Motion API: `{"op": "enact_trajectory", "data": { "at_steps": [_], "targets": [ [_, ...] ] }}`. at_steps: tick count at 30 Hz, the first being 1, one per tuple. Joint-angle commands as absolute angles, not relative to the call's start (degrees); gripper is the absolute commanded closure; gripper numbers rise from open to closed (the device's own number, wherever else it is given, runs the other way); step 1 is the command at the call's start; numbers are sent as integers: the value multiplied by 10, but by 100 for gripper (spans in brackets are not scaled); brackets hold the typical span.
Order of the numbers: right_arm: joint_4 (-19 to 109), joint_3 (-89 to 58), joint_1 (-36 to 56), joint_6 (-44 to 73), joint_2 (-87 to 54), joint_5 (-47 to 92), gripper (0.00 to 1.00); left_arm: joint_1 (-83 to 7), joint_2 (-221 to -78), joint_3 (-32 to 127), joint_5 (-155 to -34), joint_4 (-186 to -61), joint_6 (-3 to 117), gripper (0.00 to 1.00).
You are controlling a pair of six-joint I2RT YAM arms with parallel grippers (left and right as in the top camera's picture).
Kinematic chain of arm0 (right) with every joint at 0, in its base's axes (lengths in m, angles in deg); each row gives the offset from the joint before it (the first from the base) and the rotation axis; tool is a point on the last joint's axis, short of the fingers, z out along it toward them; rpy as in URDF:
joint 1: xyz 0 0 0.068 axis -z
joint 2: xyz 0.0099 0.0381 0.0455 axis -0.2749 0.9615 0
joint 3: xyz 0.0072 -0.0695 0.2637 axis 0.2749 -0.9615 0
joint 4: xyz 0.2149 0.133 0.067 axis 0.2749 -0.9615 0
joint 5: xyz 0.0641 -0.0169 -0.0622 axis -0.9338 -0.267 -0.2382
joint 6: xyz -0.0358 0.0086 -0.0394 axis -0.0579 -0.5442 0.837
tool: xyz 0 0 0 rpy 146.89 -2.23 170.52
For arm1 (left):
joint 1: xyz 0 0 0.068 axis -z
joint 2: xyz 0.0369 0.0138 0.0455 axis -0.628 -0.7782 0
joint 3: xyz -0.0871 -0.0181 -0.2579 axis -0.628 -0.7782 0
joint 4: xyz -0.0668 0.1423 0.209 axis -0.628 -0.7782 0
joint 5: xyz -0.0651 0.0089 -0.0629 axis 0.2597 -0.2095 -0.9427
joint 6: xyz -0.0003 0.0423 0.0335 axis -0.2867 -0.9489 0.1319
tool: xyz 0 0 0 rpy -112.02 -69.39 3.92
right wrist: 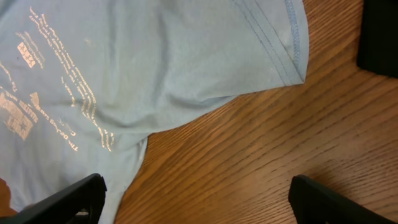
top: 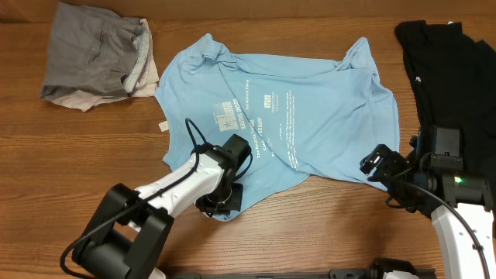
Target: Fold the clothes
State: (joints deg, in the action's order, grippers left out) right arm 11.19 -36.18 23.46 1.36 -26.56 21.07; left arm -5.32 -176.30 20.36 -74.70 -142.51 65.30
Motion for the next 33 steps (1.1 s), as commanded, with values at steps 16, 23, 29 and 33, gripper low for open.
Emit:
{"op": "enact_trajectory", "data": {
  "at_steps": [16,23,29,33],
  "targets": [
    [130,-378,236,0,-34,274,25,-251,-1780,485,-616,-1570,550,96],
    [212,-447,234,-1,-15,233,42,-250,-1780,485,-618,-1553,550,96],
    [303,-511,223,18,-15,177,44,-250,-1780,485,-618,-1551,550,96],
    [311,-513,218,18,-15,175,53,-250,-1780,485,-618,-1550,550,96]
  ]
}}
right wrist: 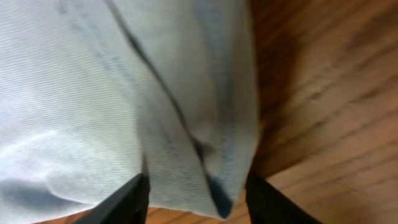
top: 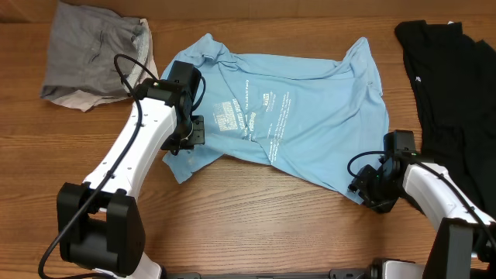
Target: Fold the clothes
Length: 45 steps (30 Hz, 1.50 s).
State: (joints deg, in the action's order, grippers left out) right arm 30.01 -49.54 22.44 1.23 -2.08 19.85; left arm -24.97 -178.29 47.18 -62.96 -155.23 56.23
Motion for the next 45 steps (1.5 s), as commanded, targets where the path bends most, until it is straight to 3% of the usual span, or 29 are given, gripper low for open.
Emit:
{"op": "enact_trajectory", "data": {
  "at_steps": [1,3,8,27,45],
  "targets": [
    [311,-513,218,18,-15,175,63,-250,-1780,485,-618,-1549,550,96],
    [312,-513,218,18,-15,176,76,-250,-1780,485,-618,-1549,550,96],
    [312,-513,218,17,-15,179,96,-250,-1780,485,-618,-1546,550,96],
    [231,-408,218,33,-110,185,96,-250,-1771,493,-615,-1562,549,96],
    [127,-270,218,64,-150,202,96,-251,-1607,497,-546,-1569,541,96]
  ]
}}
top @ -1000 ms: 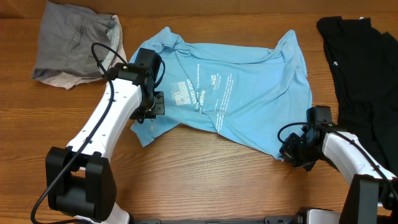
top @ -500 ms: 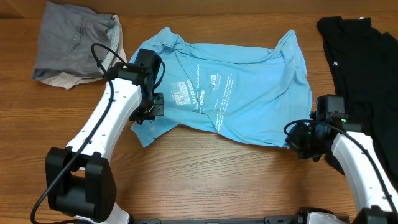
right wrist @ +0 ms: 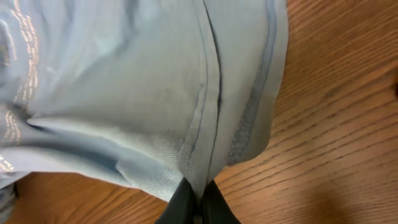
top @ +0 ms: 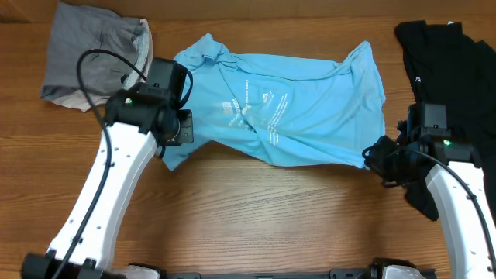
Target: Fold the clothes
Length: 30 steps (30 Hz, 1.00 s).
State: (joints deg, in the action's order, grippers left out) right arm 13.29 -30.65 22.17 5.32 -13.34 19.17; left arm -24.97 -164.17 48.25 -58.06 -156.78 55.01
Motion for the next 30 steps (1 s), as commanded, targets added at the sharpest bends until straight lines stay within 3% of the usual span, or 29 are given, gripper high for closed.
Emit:
{"op": "enact_trajectory", "data": {
  "at_steps": [1,10,26,30],
  "targets": [
    [122,-265,218,70,-153,202,96,-251,-1602,497,-544,-1569,541,96],
    [71,-215,230,79,-244,247,96,-253,-1547,497,-529,-1590,564,96],
    [-62,-150,435,207,-319,208,96,-268,-1451,497,-526,-1697,569,96],
    [-65,-144,444,223,-317,179,96,-268,-1447,497,-525,-1707,569,96]
  ]
}}
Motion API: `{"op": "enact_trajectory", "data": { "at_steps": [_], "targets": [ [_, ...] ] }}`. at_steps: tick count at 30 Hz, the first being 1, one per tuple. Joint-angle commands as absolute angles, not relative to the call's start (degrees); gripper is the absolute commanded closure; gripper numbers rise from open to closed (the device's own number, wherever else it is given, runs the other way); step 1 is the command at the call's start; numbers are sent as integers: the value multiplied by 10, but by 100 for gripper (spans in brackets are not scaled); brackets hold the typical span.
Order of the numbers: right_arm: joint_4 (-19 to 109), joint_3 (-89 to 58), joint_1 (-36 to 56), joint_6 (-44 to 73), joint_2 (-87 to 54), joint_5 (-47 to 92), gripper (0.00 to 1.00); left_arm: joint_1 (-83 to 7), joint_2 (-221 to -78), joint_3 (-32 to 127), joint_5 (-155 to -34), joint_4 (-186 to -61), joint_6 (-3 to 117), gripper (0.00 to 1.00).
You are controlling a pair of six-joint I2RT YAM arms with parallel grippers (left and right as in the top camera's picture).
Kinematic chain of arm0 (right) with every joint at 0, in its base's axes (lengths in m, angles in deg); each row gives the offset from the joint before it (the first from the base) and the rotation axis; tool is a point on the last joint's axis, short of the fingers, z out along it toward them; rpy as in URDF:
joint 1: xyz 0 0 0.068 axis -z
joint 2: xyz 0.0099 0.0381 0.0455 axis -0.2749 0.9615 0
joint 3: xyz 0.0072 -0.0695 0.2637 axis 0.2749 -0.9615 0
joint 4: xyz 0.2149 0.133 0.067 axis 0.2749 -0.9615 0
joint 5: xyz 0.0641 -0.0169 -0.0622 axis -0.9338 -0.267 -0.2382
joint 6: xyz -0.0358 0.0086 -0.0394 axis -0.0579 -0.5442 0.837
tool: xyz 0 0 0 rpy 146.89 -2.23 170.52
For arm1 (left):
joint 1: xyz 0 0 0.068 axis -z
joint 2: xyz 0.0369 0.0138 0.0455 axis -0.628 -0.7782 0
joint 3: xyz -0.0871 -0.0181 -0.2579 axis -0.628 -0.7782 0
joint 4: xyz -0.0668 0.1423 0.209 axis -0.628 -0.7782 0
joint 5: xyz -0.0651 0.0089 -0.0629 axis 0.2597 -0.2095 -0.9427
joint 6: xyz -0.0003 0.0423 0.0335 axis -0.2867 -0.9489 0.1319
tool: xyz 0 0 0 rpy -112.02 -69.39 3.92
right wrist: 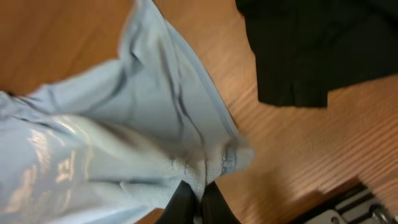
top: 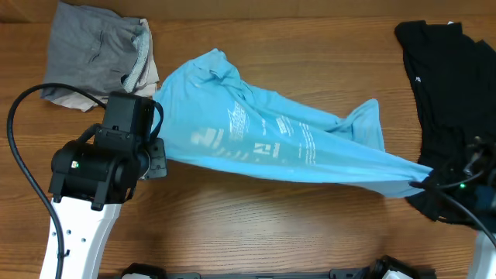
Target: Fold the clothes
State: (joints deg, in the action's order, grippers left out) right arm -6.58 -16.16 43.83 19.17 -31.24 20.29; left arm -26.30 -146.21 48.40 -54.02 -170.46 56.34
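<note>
The light blue T-shirt (top: 263,143) with white print is pulled into a taut band across the table. My left gripper (top: 157,151) is at its left end, apparently shut on the edge there, under the raised left arm. Far to the right, my right gripper (top: 422,184) pinches the other end. In the right wrist view the right gripper (right wrist: 199,194) is shut on a bunched hem of the T-shirt (right wrist: 124,124). The collar end lies toward the back left.
A pile of grey clothes (top: 93,50) sits at the back left corner. A black garment (top: 449,85) lies along the right side, close behind my right gripper, and the black garment (right wrist: 311,50) also shows in the wrist view. Wooden table (top: 256,232) lies in front.
Both grippers have moved outward and up with the shirt's ends. The shirt, which lay bunched and mostly flat, is now stretched taut between them, and the right end is next to the black garment.
At first the left gripper was at the shirt's front left hem and the right gripper was open beside its right corner. Then the right fingers were around that corner and the left end had moved back. Later both held the shirt; now it is stretched.
</note>
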Motion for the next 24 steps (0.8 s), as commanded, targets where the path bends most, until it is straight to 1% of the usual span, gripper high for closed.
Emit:
{"op": "enact_trajectory", "data": {
  "at_steps": [1,6,14,24],
  "targets": [
    [-65,-145,444,223,-312,179,96,-268,-1447,497,-525,-1705,569,96],
    [-62,-157,444,234,-272,166,96,-268,-1465,497,-526,-1671,566,96],
    [-6,-167,431,239,-162,158,96,-268,-1600,497,-514,-1628,565,96],
    [53,-167,403,234,-14,152,96,-269,-1722,497,-511,-1561,554,96]
  ]
}}
